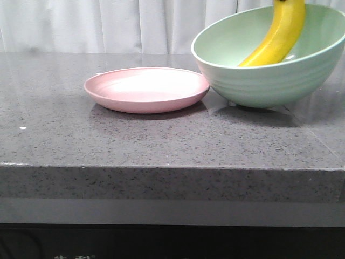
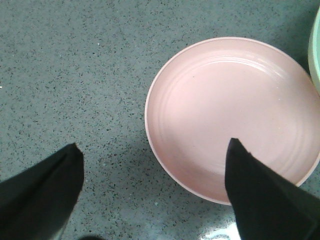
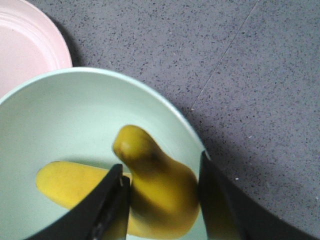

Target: Transfer banana from pink plate to green bowl

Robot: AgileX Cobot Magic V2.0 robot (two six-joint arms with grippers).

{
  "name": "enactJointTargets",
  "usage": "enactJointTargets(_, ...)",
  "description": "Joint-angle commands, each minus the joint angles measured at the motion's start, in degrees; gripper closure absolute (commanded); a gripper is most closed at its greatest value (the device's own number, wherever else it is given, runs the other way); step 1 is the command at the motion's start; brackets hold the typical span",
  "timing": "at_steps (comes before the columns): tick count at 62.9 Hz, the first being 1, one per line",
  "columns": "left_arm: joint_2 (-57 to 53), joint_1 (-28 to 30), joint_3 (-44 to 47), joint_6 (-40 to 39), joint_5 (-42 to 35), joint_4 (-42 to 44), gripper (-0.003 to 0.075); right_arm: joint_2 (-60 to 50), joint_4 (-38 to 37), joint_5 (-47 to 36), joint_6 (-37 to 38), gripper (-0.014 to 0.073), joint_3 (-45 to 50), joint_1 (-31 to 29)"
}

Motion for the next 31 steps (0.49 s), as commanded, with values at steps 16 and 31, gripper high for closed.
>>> enactJointTargets(16, -2.3, 0.1, -1.7, -0.5, -3.3, 0.1, 0.015, -2.9, -2.3, -3.0, 0.0, 0.0151, -1.3, -0.3)
enactJointTargets(31, -2.3, 0.1, -1.7, -0.5, -4.1, -0.1, 0.015, -3.1, -2.2, -3.2, 0.1, 0.0048, -2.9, -0.3)
